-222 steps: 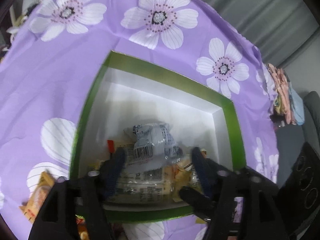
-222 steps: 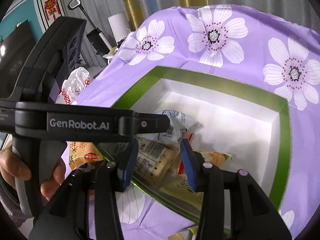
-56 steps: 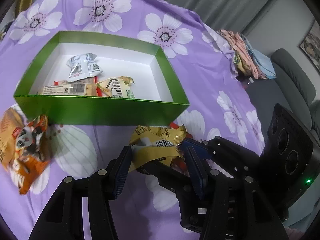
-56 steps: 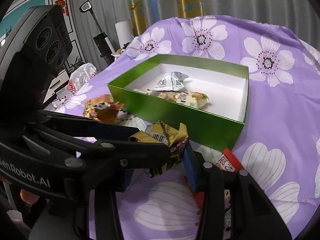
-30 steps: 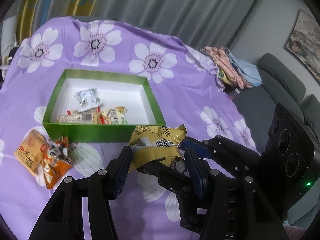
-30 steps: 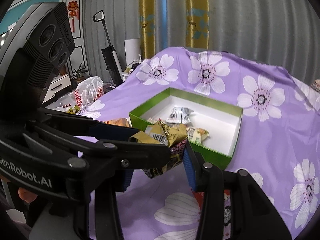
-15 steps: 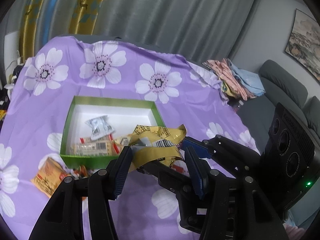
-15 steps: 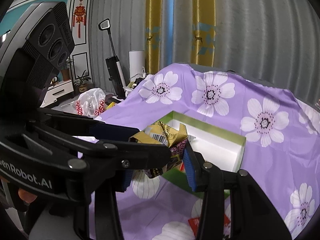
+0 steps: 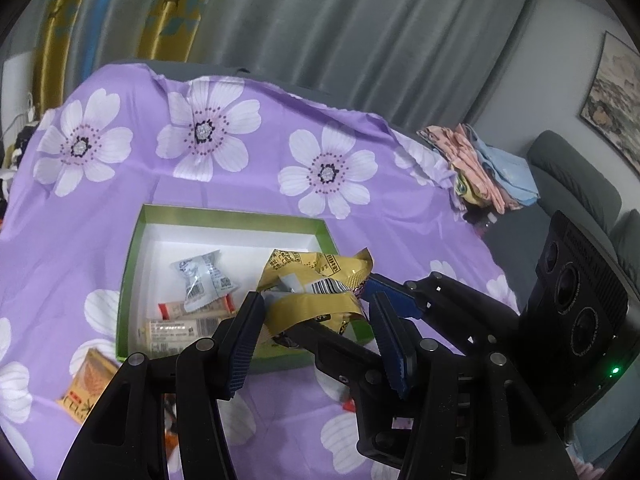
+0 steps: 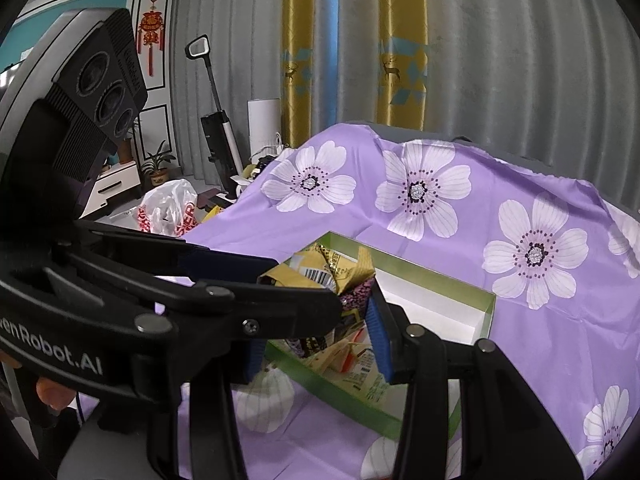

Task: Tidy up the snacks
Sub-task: 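Lift the yellow packet with the left tool and carry it over the box, then lower the yellow packet into the box and open the left tool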

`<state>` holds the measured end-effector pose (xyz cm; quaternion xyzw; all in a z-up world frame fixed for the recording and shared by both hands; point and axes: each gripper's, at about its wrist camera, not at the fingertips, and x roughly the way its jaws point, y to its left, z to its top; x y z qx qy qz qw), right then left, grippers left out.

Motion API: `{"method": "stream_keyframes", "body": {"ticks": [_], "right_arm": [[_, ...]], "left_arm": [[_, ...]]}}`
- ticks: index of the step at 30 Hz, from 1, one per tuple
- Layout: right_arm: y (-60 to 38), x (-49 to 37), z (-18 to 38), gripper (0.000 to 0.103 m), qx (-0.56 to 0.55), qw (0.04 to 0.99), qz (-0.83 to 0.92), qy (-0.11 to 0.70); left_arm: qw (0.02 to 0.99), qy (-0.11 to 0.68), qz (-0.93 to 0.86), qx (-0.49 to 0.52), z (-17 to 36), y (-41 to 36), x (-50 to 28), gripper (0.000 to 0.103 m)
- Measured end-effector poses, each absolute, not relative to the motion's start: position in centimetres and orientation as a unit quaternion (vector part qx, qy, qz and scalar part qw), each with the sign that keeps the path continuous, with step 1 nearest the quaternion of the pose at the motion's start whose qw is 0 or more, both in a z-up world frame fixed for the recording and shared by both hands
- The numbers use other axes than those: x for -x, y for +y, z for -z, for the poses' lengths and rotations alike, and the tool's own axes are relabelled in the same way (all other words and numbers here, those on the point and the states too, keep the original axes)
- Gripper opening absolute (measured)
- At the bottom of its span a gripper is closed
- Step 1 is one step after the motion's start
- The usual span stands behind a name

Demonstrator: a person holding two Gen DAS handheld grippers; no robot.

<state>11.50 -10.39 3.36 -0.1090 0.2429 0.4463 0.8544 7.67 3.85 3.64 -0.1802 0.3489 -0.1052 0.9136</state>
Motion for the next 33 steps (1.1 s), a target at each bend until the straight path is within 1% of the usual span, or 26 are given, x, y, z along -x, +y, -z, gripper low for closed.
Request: {"method": "stream_keyframes", "body": {"ticks": [14,21,33], "right_arm": [[-9.2,-16.8,0.6,0.044,0.108,0.846,-0.436,0.288],[-9.0,-17.8,2.5,0.044,0.107,0.84,-0.432,0.311],[-8.6,-18.5,3.8,0.045,0.106,0.831,-0.423,0.345]], "left_arm": [[0.894,0.391,0.105,0.191,0.4,4.6,-13.3,0.055],[0.884,0.411,0.103,0.198,2.4,4.5,-14.3,0.055],[0.871,0.436,0.1,0.201,3.9,4.5,-15.3,0.055]]}}
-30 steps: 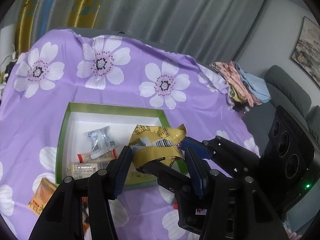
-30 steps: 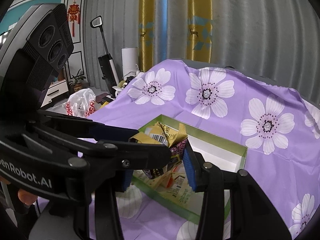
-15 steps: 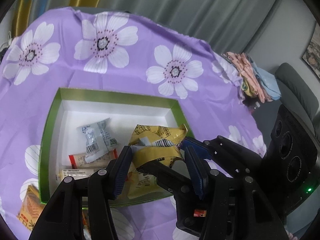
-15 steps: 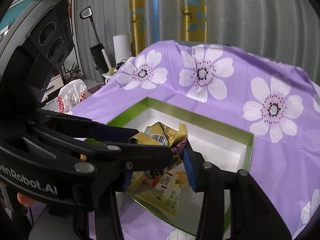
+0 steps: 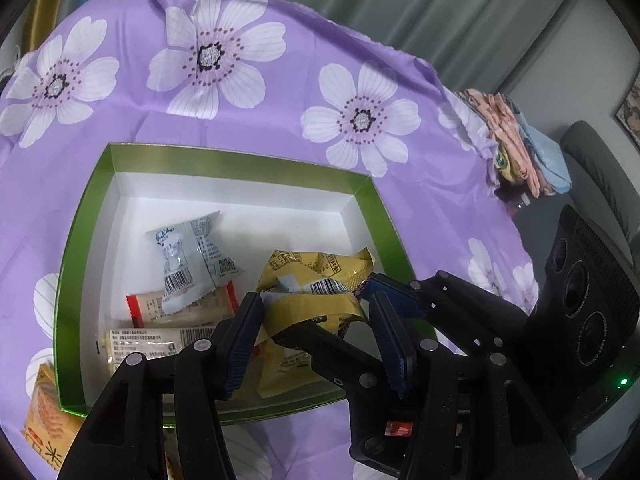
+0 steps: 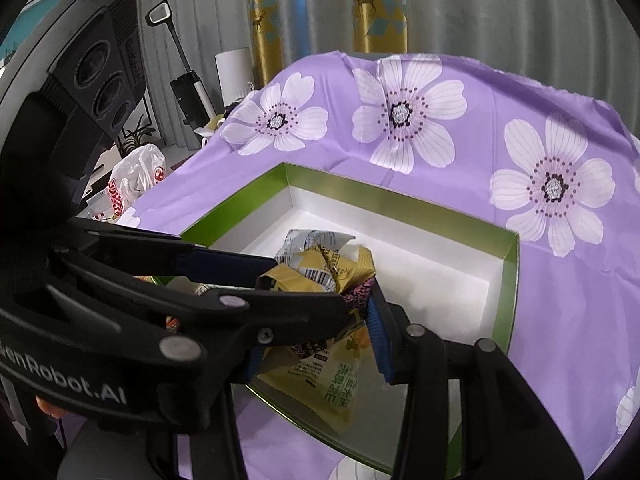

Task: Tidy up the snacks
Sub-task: 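Lower the yellow packet into the box and open the left tool, then withdraw the left tool from the box toward the red packet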

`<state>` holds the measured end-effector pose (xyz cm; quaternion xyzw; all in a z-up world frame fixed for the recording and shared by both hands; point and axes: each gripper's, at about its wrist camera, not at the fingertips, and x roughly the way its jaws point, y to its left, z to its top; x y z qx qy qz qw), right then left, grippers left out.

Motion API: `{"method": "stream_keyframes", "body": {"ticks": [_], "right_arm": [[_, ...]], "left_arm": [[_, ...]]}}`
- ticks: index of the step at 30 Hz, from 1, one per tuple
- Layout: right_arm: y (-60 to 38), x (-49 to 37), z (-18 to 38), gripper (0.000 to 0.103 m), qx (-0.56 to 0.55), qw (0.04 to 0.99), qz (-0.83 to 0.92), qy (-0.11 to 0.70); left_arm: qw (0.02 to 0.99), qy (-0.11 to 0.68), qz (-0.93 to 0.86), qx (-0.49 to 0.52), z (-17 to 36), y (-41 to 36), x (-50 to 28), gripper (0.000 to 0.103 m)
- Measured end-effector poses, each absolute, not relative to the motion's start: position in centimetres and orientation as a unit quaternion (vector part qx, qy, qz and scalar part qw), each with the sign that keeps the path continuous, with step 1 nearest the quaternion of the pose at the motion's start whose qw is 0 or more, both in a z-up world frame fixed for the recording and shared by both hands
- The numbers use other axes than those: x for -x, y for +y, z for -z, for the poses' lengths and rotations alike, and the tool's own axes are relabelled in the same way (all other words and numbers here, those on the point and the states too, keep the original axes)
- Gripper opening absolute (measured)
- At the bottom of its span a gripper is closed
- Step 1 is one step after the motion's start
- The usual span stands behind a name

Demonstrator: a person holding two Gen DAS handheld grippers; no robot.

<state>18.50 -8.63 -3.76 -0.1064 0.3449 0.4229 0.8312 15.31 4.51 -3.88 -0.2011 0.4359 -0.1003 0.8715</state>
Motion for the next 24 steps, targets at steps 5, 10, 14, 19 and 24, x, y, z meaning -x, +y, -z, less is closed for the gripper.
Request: {"method": "stream_keyframes", "body": {"ticks": [5,10,14,19,24], "right_arm": [[-8.5,-18.6,4.2,0.046,0.108,0.827,-0.42,0.357],[-8.5,-18.6,4.3,0.049,0.108,0.825,-0.418,0.364],[-8.7,-18.5,4.1,0.052,0.105,0.827,-0.415,0.364],[-9.2,-18.1,3.4,0.065,0.104,0.834,-0.409,0.356],[-10.2,-17.2,2.6,0.08,0.109,0.845,-0.394,0.345]], "left_arm": [[0.87,0.442,0.092,0.197,4.3,4.3,-15.4,0.055],[0.869,0.447,0.085,0.197,4.6,4.2,-15.5,0.055],[0.872,0.444,0.073,0.192,4.5,4.2,-15.4,0.055],[0.877,0.441,0.055,0.181,4.0,4.4,-15.0,0.067],[0.886,0.43,0.037,0.169,3.0,4.6,-14.0,0.078]]}}
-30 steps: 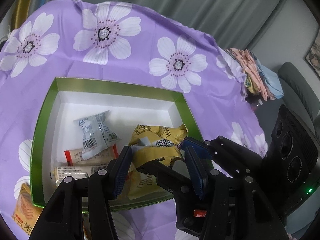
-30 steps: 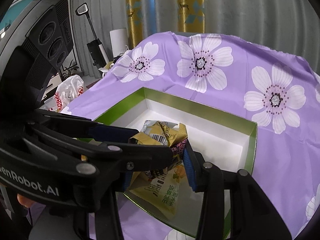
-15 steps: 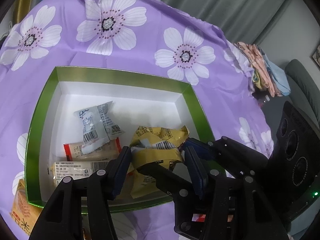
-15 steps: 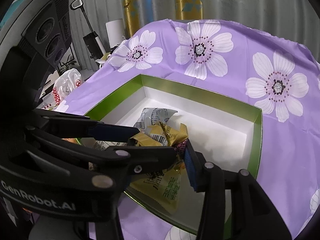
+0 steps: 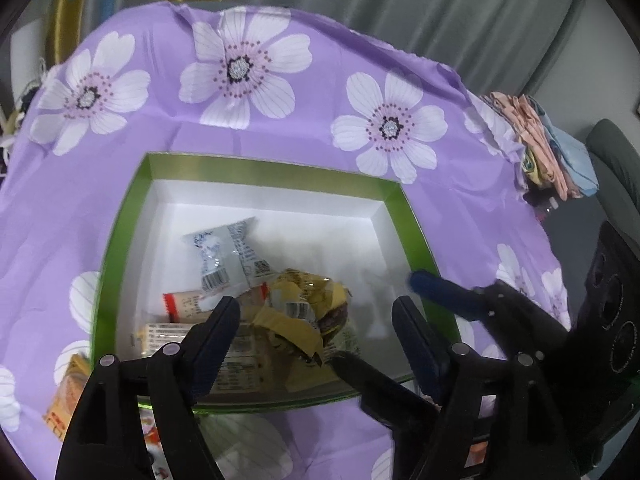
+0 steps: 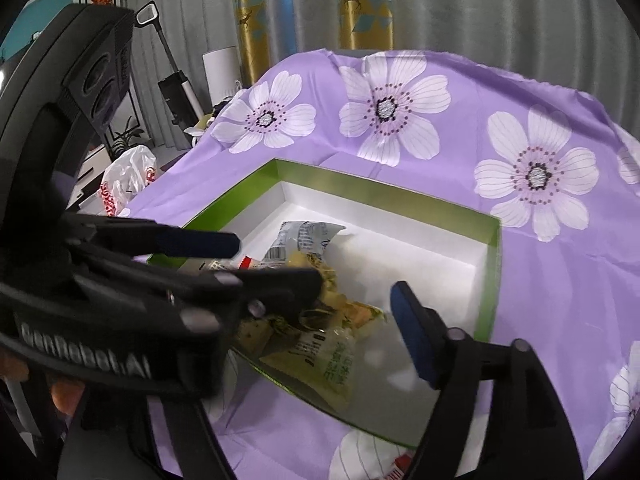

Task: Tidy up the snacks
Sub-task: 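Withdraw the left tool from the box toward the red packet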

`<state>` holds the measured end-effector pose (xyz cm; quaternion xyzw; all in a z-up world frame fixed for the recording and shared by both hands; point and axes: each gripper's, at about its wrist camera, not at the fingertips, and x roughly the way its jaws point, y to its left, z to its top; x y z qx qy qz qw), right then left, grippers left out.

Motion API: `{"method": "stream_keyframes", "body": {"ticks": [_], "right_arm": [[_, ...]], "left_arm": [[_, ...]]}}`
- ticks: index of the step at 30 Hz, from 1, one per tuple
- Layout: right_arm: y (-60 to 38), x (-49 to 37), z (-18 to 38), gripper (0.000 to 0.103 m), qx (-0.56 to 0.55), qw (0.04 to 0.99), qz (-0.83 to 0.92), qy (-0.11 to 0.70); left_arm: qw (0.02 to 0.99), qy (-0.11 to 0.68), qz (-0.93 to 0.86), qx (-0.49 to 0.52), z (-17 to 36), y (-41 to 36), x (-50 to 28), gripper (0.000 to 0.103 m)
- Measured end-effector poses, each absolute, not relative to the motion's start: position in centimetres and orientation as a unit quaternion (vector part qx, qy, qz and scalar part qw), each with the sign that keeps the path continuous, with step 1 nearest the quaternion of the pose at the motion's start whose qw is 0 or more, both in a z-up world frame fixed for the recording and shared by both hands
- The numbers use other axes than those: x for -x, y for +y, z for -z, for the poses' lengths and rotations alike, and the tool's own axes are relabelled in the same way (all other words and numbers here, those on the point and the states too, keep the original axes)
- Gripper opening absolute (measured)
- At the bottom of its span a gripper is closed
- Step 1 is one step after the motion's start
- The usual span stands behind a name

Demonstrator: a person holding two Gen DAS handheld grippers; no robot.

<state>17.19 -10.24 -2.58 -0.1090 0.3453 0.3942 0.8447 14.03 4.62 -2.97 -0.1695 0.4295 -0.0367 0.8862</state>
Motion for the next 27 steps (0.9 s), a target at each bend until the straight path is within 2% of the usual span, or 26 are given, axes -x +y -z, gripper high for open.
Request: {"method": "stream_keyframes", "body": {"ticks": [3,7,21,24,27], "right_arm": [[-11.3,-16.6,2.0,0.084,0.107,0.853,-0.383,0.339],[-13.2,-15.6,1.0,0.088,0.091,0.86,-0.374,0.334],[-17.2,-10.4,-1.7,0.091,0.064,0.875,-0.362,0.316],[-17.6,-8.8,-2.2,0.092,0.063,0.875,-0.365,0.31],[-18.0,-7.1,-2.6,0.096,0.071,0.876,-0.367,0.303]], "left_arm": [[0.892,0.422,0.028,0.16,2.1,4.6,-13.4,0.08],[0.901,0.405,0.025,0.15,0.7,4.3,-12.0,0.09],[0.92,0.376,0.002,0.114,-2.0,3.0,-6.0,0.094],[0.92,0.376,-0.002,0.109,-2.3,2.7,-4.5,0.099],[0.919,0.378,0.001,0.115,-2.2,2.5,-3.1,0.099]]}}
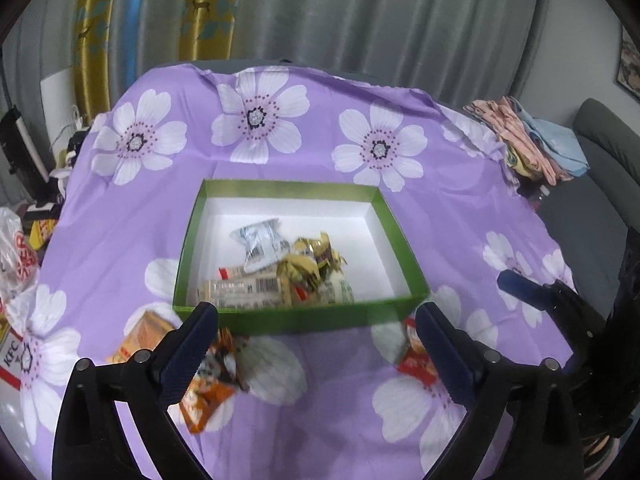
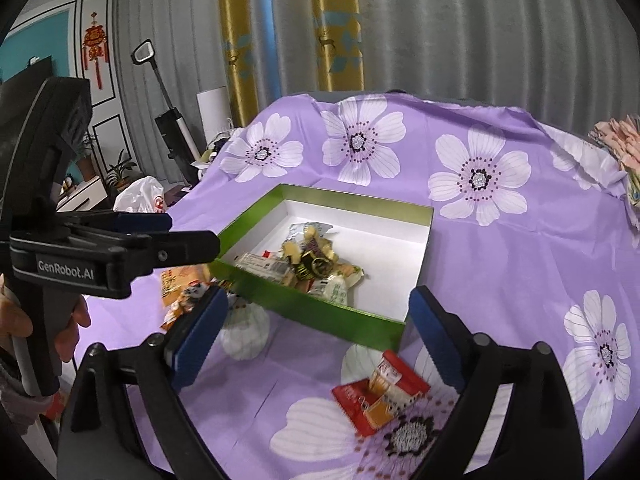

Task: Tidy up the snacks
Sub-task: 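Withdraw the left tool from the box toward the red packet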

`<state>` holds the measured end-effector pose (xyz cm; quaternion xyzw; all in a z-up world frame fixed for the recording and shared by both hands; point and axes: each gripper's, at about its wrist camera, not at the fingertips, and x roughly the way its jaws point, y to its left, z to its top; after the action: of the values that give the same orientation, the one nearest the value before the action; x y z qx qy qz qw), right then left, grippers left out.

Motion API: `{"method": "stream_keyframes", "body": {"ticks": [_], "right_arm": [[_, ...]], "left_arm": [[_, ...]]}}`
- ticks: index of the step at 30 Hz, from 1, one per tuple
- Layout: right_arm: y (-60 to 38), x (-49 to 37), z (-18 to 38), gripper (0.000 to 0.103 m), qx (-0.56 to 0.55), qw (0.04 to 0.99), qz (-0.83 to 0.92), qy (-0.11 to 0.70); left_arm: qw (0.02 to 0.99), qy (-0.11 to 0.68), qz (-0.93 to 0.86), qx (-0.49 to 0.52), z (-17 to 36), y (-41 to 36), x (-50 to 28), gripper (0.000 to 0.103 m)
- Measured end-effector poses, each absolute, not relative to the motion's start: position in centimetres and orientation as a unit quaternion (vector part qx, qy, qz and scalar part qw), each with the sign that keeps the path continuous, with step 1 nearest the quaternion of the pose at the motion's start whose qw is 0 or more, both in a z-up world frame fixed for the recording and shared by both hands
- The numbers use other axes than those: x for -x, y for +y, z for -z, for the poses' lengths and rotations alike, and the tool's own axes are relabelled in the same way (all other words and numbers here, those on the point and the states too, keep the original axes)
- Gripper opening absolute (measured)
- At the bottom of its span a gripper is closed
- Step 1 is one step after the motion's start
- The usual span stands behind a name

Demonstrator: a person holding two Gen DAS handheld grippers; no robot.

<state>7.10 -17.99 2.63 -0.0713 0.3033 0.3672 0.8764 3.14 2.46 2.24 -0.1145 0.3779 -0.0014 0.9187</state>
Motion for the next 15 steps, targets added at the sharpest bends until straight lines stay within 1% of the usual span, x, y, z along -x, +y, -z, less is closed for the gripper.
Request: {"method": "stream_keyframes", "body": {"ticks": [5,15], "right_arm": [[-18.9,-4.9,-2.9,0.098,0.07,0.876,-0.369,0.303],[-20.3,-2.2,-3.2,0.098,0.065,0.875,-0.373,0.302]], "left_arm": [[0.92,0.376,-0.005,0.111,-2.5,1.8,-1.0,0.099],[0.924,0.367,0.0,0.104,-3.6,-0.2,2.4,0.099]]}}
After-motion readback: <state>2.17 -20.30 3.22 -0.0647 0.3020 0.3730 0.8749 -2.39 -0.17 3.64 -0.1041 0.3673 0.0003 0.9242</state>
